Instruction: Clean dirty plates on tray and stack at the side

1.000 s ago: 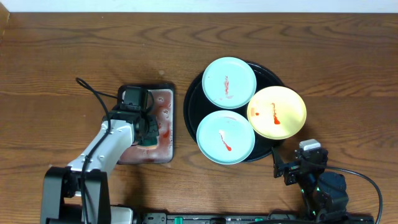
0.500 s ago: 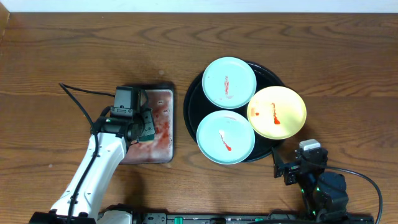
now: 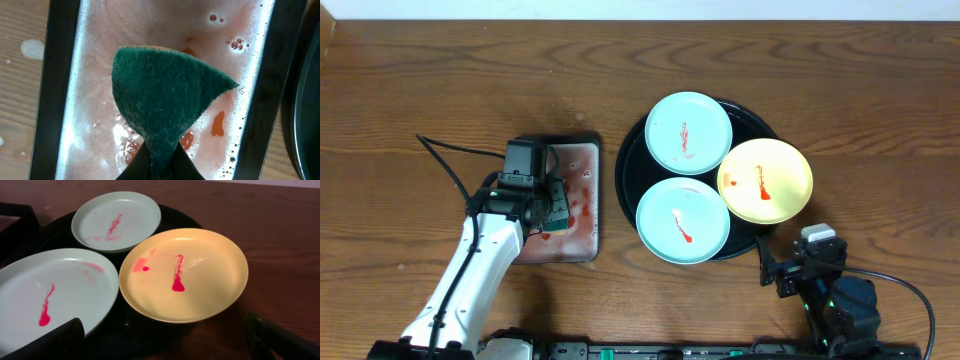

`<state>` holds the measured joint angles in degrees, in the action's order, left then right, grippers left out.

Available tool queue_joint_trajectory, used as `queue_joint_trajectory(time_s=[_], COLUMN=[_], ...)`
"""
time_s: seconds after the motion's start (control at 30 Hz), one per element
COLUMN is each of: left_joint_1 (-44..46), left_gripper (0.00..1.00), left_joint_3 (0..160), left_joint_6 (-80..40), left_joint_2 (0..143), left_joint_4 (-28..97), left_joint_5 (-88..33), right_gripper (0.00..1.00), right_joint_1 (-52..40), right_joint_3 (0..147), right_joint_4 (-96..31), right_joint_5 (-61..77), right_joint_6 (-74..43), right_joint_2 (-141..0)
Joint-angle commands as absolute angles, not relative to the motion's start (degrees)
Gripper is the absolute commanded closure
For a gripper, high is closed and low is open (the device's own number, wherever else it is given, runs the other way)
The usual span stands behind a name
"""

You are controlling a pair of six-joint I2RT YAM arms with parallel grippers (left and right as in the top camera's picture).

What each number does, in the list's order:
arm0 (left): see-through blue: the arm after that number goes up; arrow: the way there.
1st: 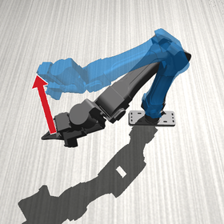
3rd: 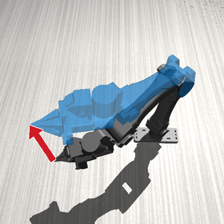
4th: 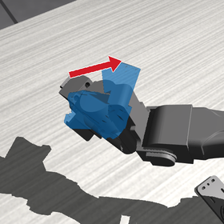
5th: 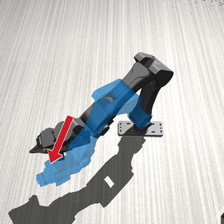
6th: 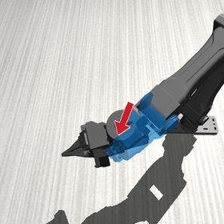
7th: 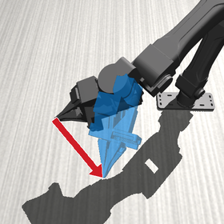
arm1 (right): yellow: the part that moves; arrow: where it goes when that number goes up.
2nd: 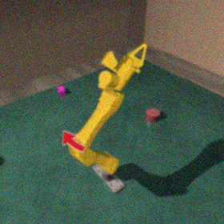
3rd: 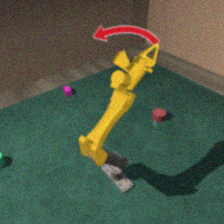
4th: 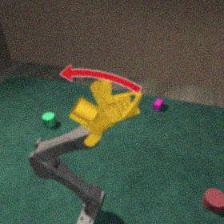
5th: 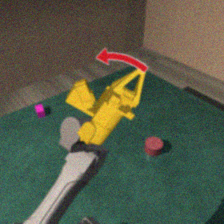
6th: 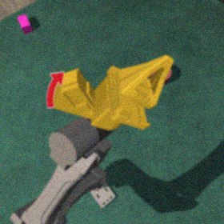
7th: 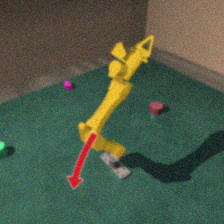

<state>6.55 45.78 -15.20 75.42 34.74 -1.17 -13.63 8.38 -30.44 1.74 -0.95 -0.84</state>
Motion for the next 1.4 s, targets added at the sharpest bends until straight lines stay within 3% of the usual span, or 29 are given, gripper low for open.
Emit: queue_joint_trajectory(time_s=[0.0,0.17,0.3,0.53,0.67,0.73,0.97,1.1,1.27,1.37], left_joint_1=[6.72,6.72,6.72,6.72,6.72,6.72,7.07,9.04,14.50,19.31], left_gripper=[0.93,0.93,0.93,0.93,0.93,0.93,0.93,0.93,0.93,0.93], left_joint_3=[47.00,47.03,47.03,47.03,49.52,51.20,55.70,55.79,57.65,64.69], left_joint_6=[-15.14,-15.14,-15.79,-15.75,-16.67,-16.56,-12.49,-12.58,-12.51,-11.77], left_joint_2=[75.11,75.11,75.09,75.09,75.09,75.09,75.48,76.55,82.52,90.28], left_joint_4=[35.86,36.01,36.01,34.41,37.23,38.70,26.59,21.98,15.55,15.49], left_joint_5=[-1.28,-3.20,-7.09,-7.05,-7.14,-7.07,-7.11,-10.61,-13.89,-14.39], right_gripper=[0.01,0.01,0.01,0.01,0.01,0.01,0.01,0.01,0.01,0.16], right_joint_1=[-13.08,-13.08,-13.06,-13.06,-13.06,-13.06,-13.06,-13.06,-13.06,-13.04], right_joint_3=[8.21,8.21,8.21,8.25,11.25,14.59,33.21,38.94,40.10,40.10], right_joint_4=[-29.63,-29.52,-28.86,-26.33,-23.29,-22.83,-27.68,-27.55,-21.30,-22.74], right_joint_5=[8.67,30.11,32.18,32.12,30.68,29.98,20.34,21.06,20.03,14.00], right_joint_6=[-0.47,-13.47,-22.17,-22.28,-33.19,-32.69,-2.98,-4.01,-4.54,-5.82], right_joint_2=[-0.43,-0.43,-0.43,-0.69,-3.99,-8.29,-44.05,-54.08,-56.86,-56.86])
